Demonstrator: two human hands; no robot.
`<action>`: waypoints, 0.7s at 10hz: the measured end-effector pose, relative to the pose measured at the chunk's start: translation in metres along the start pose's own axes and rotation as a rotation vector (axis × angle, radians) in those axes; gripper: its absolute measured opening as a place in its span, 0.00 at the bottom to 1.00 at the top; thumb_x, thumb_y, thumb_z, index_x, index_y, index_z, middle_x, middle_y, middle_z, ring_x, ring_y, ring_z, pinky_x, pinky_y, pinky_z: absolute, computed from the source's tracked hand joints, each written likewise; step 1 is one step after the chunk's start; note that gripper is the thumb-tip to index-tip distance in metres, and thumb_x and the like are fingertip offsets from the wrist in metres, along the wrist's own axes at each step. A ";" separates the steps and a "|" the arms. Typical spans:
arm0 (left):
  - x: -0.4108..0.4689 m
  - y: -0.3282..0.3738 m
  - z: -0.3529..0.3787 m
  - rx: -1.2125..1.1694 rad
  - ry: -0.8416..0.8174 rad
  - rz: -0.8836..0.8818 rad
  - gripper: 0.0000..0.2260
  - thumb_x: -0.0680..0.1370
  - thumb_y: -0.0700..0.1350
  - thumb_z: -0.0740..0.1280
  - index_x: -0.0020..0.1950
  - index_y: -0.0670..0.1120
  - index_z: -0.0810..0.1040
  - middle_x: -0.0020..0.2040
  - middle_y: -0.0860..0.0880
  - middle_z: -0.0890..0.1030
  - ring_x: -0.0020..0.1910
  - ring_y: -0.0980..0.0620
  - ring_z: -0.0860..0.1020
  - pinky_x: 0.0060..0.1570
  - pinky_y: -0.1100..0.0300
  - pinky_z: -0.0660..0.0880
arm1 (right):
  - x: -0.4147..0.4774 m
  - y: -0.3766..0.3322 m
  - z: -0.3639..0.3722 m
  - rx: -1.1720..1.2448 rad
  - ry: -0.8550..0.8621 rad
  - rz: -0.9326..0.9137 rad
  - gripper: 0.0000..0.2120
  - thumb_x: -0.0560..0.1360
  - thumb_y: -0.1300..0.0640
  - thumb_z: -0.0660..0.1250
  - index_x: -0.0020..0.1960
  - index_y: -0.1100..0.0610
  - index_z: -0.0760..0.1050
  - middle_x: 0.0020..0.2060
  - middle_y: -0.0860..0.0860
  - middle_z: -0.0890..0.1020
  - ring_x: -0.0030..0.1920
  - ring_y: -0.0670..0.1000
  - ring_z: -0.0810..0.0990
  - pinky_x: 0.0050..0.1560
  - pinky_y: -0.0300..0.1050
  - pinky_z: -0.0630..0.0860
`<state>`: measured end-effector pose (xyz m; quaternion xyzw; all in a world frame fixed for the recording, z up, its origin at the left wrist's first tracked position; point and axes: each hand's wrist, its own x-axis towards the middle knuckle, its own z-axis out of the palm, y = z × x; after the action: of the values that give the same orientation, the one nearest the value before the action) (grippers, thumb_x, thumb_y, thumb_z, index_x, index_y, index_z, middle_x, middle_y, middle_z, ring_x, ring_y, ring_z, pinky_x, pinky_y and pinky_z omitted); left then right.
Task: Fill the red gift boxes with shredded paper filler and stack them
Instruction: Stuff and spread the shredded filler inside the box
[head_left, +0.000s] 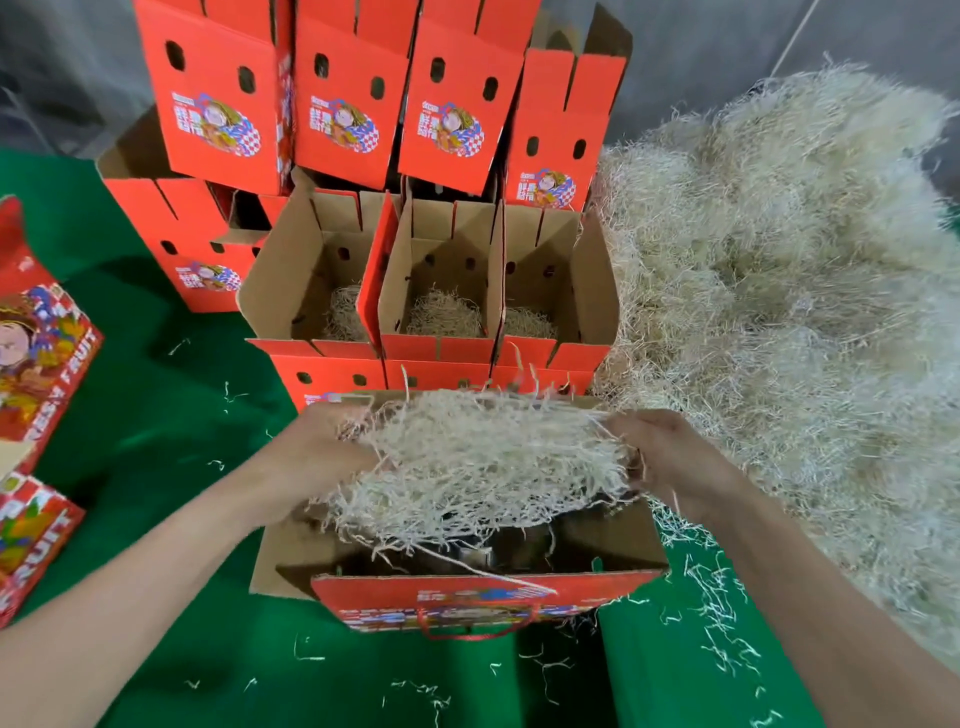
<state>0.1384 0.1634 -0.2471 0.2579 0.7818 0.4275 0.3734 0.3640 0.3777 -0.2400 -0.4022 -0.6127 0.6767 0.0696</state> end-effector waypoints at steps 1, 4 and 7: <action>-0.002 0.005 0.013 -0.206 -0.050 -0.116 0.19 0.74 0.38 0.68 0.64 0.48 0.70 0.62 0.51 0.72 0.68 0.49 0.64 0.68 0.52 0.58 | -0.003 0.001 0.013 0.115 -0.309 0.008 0.15 0.67 0.55 0.71 0.49 0.63 0.76 0.49 0.57 0.81 0.51 0.55 0.80 0.45 0.48 0.78; 0.015 0.000 0.063 0.190 -0.168 -0.045 0.04 0.74 0.44 0.68 0.45 0.47 0.73 0.41 0.51 0.75 0.40 0.56 0.73 0.32 0.74 0.67 | -0.004 0.011 0.056 -0.179 -0.310 -0.029 0.22 0.70 0.65 0.71 0.63 0.59 0.71 0.58 0.49 0.78 0.59 0.51 0.77 0.62 0.50 0.73; 0.021 -0.023 0.017 0.729 -0.092 -0.003 0.20 0.79 0.53 0.59 0.63 0.40 0.74 0.63 0.45 0.74 0.65 0.47 0.70 0.64 0.56 0.64 | -0.015 0.002 -0.006 -0.098 0.045 -0.037 0.05 0.71 0.68 0.67 0.38 0.63 0.74 0.35 0.59 0.83 0.33 0.53 0.82 0.34 0.44 0.81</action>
<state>0.1381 0.1753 -0.2805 0.3920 0.8655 0.1082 0.2926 0.3786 0.3729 -0.2347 -0.4091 -0.6508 0.6351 0.0760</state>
